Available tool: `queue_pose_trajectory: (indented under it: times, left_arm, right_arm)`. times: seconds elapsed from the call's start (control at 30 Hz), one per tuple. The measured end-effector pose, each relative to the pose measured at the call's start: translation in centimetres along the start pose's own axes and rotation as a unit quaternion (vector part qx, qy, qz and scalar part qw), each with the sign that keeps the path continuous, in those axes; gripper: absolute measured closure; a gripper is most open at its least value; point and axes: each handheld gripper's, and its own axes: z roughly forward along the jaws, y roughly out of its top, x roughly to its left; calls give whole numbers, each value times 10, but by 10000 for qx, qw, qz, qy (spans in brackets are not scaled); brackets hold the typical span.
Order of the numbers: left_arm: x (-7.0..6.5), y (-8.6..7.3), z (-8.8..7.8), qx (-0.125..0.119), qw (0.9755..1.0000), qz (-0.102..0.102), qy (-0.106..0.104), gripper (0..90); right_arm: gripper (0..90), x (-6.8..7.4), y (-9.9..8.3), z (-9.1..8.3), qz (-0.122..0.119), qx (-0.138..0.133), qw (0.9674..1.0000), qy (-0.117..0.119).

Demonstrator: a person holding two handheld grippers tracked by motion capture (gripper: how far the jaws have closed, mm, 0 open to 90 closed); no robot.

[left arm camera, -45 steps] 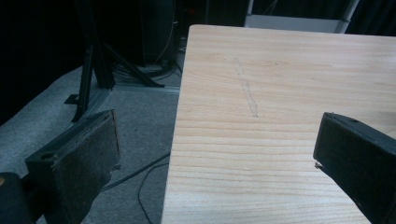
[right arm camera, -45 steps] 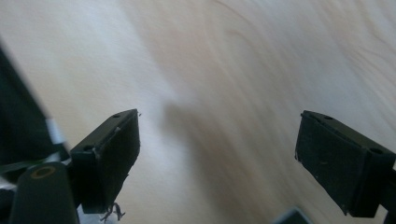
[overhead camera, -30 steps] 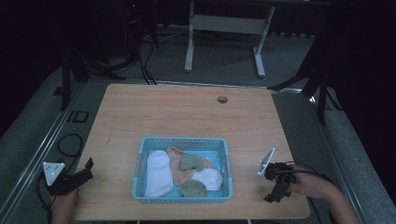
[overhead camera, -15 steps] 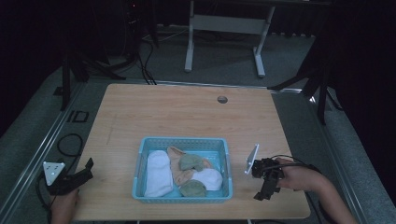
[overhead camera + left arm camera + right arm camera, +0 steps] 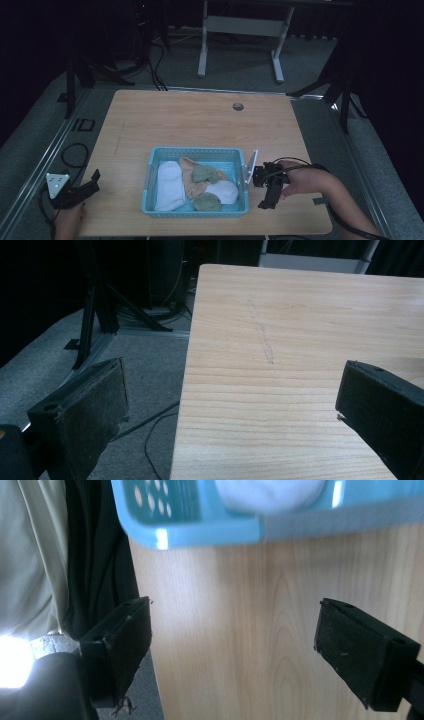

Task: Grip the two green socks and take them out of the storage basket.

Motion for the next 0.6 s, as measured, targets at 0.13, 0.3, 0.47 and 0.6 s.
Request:
queue_pose_trajectory:
  times: [0.13,0.3,0.47,0.6]
  left_arm:
    - [0,0,0,3,10000,-7,-12,7]
    - [0,0,0,28,10000,4,-24,7]
    - [0,0,0,14,10000,3,-23,7]
    - [0,0,0,18,10000,-2,-28,7]
  right_arm:
    - [150,-1,11,-2,-82,-4,10000,-17]
    - [150,-1,23,-3,-141,2,9999,-37]
    - [161,-1,39,-6,-273,5,9996,-101]
    - [187,-1,50,-6,-311,79,9993,-198]
